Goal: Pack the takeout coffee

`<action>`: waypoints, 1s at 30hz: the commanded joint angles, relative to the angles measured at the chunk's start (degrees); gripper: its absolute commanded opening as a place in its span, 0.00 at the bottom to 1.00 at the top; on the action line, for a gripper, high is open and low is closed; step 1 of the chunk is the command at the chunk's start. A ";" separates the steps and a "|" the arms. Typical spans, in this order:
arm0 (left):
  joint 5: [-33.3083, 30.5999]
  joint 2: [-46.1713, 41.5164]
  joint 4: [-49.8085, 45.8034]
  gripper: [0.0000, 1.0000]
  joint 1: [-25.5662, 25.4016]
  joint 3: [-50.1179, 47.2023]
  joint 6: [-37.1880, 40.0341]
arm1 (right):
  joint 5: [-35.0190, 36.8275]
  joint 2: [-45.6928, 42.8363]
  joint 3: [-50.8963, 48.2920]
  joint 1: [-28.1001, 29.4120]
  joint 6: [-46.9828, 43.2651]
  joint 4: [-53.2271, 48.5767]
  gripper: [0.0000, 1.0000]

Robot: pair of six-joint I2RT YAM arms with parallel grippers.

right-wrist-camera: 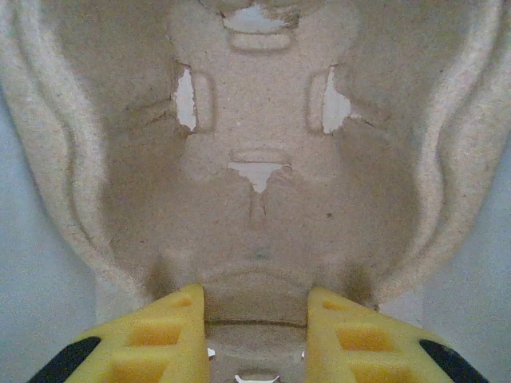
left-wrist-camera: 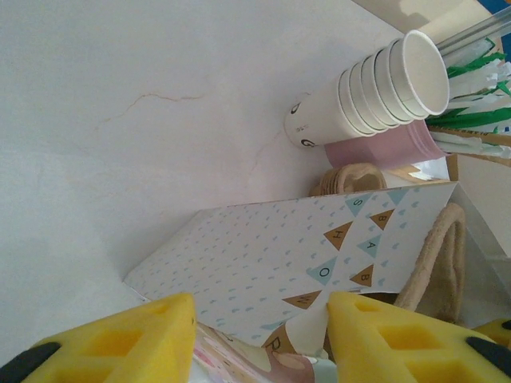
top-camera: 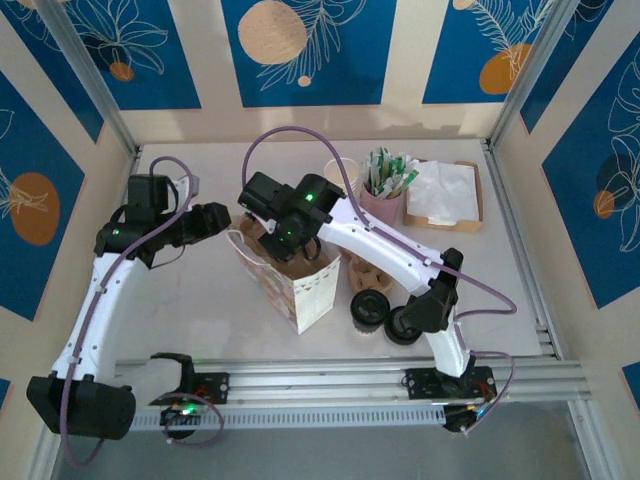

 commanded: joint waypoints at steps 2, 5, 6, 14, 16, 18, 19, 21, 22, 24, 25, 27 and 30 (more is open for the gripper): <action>-3.82 0.46 -2.62 0.47 -1.24 -0.82 -1.08 | -0.22 -1.27 -0.80 0.33 1.11 -1.94 0.29; -4.47 0.05 -2.11 0.47 -1.63 -1.06 -2.03 | -0.49 -1.19 -1.03 0.30 1.35 -1.94 0.29; -4.55 -0.05 -1.96 0.47 -1.74 -1.17 -2.34 | -0.37 -1.11 -1.16 0.29 1.42 -2.09 0.29; -8.39 -1.36 -0.56 0.47 -3.28 -1.90 -4.98 | 0.29 -1.76 -1.15 0.37 2.44 -1.83 0.29; -9.17 -1.79 -0.11 0.47 -3.67 -2.33 -5.70 | 0.27 -1.80 -1.07 0.46 2.77 -1.79 0.29; -9.67 -2.43 0.63 0.47 -4.02 -2.77 -6.56 | 0.37 -1.69 -0.89 0.50 3.11 -2.00 0.28; -10.21 -2.87 1.06 0.47 -4.31 -3.04 -7.05 | 0.62 -1.70 -0.89 0.46 3.50 -2.15 0.28; -10.90 -3.57 1.76 0.47 -4.61 -3.38 -7.80 | 1.16 -1.53 -0.57 0.50 4.30 -2.72 0.29; -11.19 -3.93 2.06 0.47 -4.80 -3.50 -8.18 | 1.46 -1.52 -0.54 0.48 4.82 -2.92 0.28; -11.36 -4.55 3.00 0.47 -5.23 -3.87 -8.93 | 2.20 -1.53 -0.61 0.48 5.76 -3.21 0.28; -11.15 -4.78 3.63 0.47 -5.38 -4.13 -9.21 | 2.29 -1.48 -0.61 0.45 6.13 -3.38 0.28; -10.01 -5.13 4.95 0.47 -5.74 -4.68 -9.51 | 2.40 -1.44 -0.63 0.35 6.84 -3.80 0.28; -9.27 -5.23 5.49 0.47 -6.37 -4.89 -9.69 | 2.39 -0.71 -0.20 0.38 7.70 -5.20 0.28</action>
